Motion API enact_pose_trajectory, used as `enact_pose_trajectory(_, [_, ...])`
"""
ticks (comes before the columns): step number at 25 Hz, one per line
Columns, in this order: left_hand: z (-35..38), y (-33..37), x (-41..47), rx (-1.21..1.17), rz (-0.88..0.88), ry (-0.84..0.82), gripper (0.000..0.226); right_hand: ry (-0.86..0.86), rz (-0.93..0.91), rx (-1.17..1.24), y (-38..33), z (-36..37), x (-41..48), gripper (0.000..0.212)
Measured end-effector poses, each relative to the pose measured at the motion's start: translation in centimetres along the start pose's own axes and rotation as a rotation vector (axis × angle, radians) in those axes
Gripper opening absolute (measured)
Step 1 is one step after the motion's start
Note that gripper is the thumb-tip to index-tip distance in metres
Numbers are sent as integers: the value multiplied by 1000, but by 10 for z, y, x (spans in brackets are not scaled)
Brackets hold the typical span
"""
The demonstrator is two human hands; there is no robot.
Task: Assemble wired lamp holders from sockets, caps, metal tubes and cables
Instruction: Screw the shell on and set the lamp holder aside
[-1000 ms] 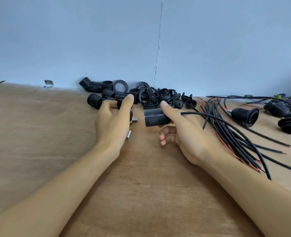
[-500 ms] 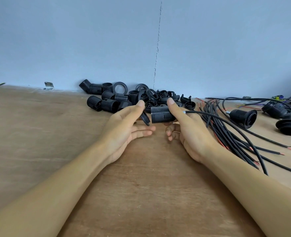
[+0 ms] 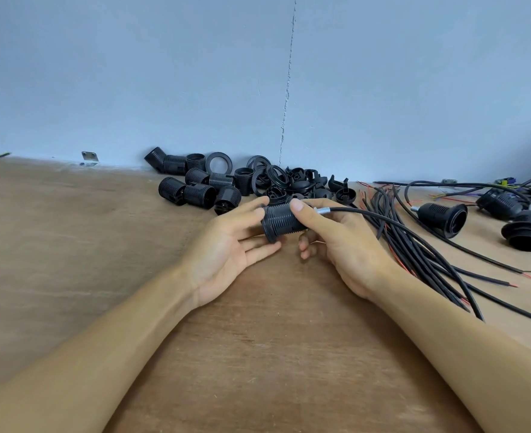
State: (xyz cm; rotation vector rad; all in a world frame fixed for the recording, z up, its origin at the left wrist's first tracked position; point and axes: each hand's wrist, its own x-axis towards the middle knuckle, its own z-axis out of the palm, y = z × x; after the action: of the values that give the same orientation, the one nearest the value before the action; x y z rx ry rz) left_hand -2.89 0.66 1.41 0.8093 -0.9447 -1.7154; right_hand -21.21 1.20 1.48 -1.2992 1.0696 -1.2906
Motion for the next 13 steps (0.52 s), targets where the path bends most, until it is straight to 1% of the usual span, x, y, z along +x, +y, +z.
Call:
enact_pose_trajectory(2, [-1,-1,1,20,32,0,44,-25,18,25,0,-2,0,42])
enact_pose_trajectory(4, [-4,-3,0,33,55,-13,57,-43,27,34,-1,-4,1,39])
enact_pose_trajectory(6, [-6,-3,-1,72,64,-40,64,-39,24,23,-2,-5,0,40])
enact_pose_trajectory(10, [-7,-2,-2,164,128,-50,67,-13,51,56,-4,-4,0,56])
enact_pose_trajectory(13, [-3,-3,-6,195,181,-76,65,11,50,56,-3,-3,0,64])
